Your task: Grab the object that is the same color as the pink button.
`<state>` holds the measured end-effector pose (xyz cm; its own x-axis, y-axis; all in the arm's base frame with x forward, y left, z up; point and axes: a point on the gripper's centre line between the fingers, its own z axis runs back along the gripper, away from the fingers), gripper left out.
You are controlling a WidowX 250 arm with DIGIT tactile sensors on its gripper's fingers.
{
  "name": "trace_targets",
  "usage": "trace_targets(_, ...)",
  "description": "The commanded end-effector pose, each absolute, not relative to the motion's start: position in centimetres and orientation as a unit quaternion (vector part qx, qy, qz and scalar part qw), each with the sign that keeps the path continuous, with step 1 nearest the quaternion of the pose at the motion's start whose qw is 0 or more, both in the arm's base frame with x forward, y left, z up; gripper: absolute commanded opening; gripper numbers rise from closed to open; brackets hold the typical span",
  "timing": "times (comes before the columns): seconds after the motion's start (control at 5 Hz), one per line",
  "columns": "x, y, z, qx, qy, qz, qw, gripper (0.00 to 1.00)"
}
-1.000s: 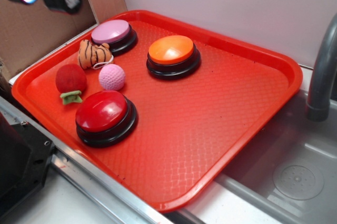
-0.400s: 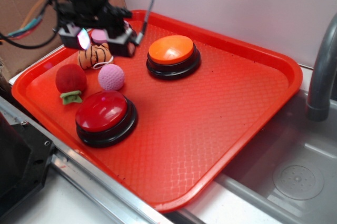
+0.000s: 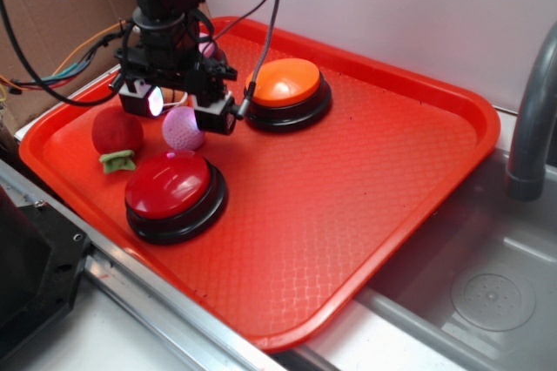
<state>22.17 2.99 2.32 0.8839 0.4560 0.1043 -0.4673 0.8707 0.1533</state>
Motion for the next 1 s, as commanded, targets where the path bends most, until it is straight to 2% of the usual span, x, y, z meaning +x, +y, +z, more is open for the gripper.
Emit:
trace_targets(0.0, 22.2, 3.7, 1.9, 0.089, -0.038, 0.249, 0.964, 0.59)
trace_targets(0.2, 22.1, 3.6, 2.4, 0.085, -0.039, 0.253, 0.963, 0.0)
trace_targets(0.4, 22.3, 3.5, 3.4, 0.083, -0.044, 0.247, 0.964, 0.0)
trace_targets(0.6, 22.7, 2.9, 6.1, 0.071, -0.05, 0.224, 0.971, 0.0)
trace_targets(0.8, 23.2, 1.7, 10.1, 0.041, -0.055, 0.193, 0.979, 0.0)
